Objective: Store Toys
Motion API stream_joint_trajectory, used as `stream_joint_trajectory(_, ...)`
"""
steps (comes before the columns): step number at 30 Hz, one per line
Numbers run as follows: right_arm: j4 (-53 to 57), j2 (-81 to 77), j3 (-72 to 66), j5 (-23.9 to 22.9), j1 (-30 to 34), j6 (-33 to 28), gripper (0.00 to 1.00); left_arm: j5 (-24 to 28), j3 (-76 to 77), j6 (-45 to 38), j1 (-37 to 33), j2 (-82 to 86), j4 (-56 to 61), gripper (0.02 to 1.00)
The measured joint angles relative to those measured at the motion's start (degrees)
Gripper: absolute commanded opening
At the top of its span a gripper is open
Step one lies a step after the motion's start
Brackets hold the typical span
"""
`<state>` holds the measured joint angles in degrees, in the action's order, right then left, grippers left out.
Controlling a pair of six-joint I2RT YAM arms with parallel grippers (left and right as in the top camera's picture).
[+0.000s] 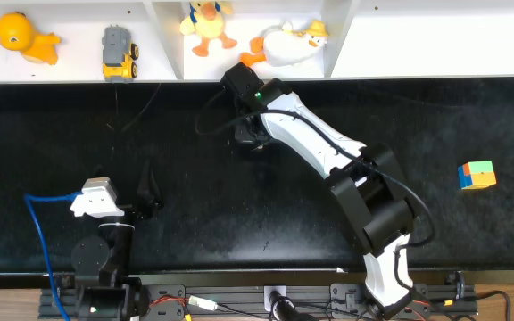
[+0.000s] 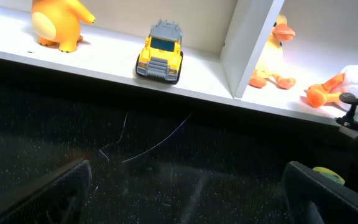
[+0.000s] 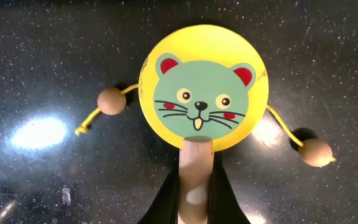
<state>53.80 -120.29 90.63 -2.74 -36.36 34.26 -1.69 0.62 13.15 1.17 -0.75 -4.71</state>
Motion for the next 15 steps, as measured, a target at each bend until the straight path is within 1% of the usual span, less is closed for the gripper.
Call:
stream_joint_trajectory(5, 1.81, 0.00, 0.28, 1.68, 0.00, -0.44, 0.045, 0.00, 0.00, 0.00, 0.00, 0.00, 0.02, 0.998)
stream_joint_trajectory(11, 12.02, 1.42, 2.23, 3.61, 0.00, -0.70, 0.045, 0.00, 0.00, 0.00, 0.00, 0.00, 0.02, 0.998)
stream_joint_trajectory(15, 17.92, 8.07, 2.36, 3.50, 0.00, -0.87, 0.045, 0.00, 0.00, 0.00, 0.00, 0.00, 0.02, 0.998)
